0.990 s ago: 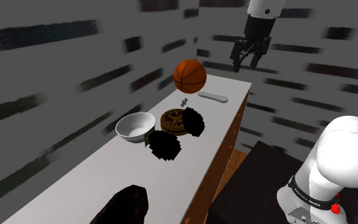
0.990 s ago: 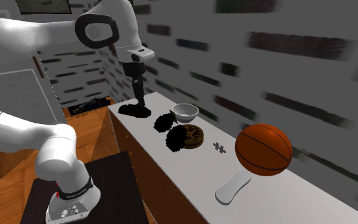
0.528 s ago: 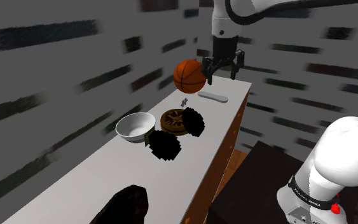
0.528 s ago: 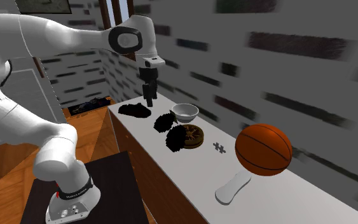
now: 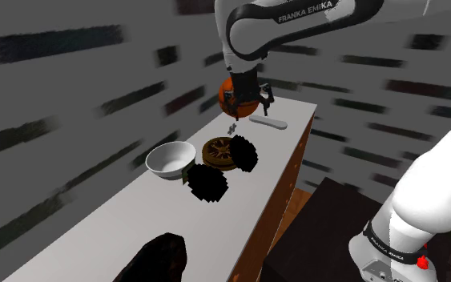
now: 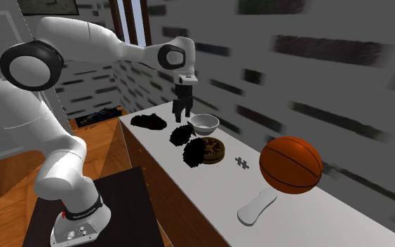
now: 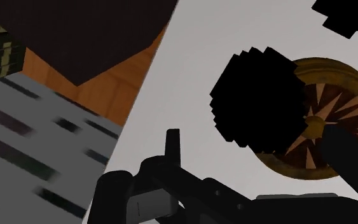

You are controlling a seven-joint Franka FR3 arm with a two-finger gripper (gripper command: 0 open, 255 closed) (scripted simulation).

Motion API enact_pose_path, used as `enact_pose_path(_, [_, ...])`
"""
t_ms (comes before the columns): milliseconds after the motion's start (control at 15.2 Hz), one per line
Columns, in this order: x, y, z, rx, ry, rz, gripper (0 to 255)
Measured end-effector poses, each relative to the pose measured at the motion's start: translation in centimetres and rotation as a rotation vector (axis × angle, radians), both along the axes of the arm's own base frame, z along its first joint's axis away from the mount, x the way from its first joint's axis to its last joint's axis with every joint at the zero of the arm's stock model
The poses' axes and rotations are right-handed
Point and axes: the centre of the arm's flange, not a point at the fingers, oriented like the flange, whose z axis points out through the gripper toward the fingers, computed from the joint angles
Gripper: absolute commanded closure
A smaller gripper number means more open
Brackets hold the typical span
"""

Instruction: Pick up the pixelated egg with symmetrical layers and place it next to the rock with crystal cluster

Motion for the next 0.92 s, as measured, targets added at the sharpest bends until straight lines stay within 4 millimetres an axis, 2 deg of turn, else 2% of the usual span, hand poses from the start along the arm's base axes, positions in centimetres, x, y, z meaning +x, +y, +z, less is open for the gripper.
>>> enact_pose_path(396, [7.3, 1.3, -5.8, -0.064, 0.073, -0.248, 0])
enact_pose_path(660, [12.0, 0.5, -9.9, -0.106, 0.121, -0.411, 0])
enact_pose_path(924, [12.4, -0.1, -12.3, -0.118, 0.132, -0.449, 0])
